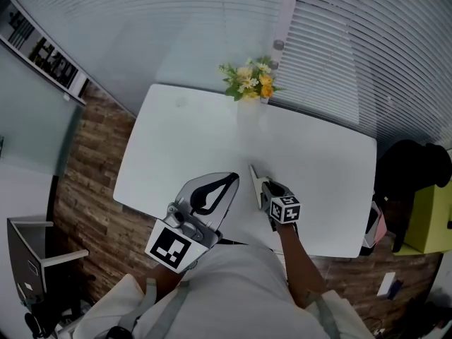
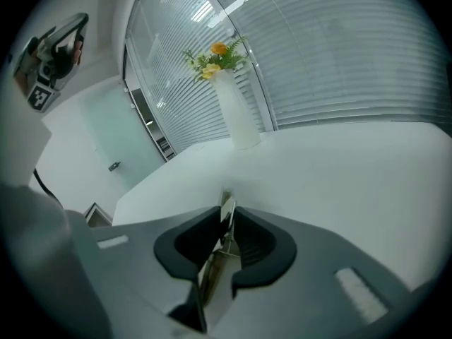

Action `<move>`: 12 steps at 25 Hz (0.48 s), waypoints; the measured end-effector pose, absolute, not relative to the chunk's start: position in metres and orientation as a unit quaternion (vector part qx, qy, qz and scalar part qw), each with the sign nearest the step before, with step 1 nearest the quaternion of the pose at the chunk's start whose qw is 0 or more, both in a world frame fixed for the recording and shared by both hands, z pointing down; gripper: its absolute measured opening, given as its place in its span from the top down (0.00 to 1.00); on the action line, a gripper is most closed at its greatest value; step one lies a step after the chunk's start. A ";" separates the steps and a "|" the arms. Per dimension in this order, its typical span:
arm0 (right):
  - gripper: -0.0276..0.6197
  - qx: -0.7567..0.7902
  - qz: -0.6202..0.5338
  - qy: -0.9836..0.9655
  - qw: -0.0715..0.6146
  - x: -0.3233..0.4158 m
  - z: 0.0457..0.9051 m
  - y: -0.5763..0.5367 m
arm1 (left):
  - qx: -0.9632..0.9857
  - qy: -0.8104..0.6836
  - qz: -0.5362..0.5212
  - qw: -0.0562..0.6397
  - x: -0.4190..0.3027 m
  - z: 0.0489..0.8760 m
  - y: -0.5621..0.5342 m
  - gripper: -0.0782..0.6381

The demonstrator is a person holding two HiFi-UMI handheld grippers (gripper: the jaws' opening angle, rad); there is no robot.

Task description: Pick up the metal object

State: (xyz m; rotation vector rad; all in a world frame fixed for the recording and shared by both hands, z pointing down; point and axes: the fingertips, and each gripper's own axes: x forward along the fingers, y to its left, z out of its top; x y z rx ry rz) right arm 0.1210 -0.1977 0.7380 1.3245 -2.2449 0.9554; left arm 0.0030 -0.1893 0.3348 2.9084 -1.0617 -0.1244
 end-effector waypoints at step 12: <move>0.93 0.468 0.322 -0.805 0.171 0.113 0.715 -0.197 | 0.939 -0.340 -0.042 0.018 0.003 0.332 -0.185 0.89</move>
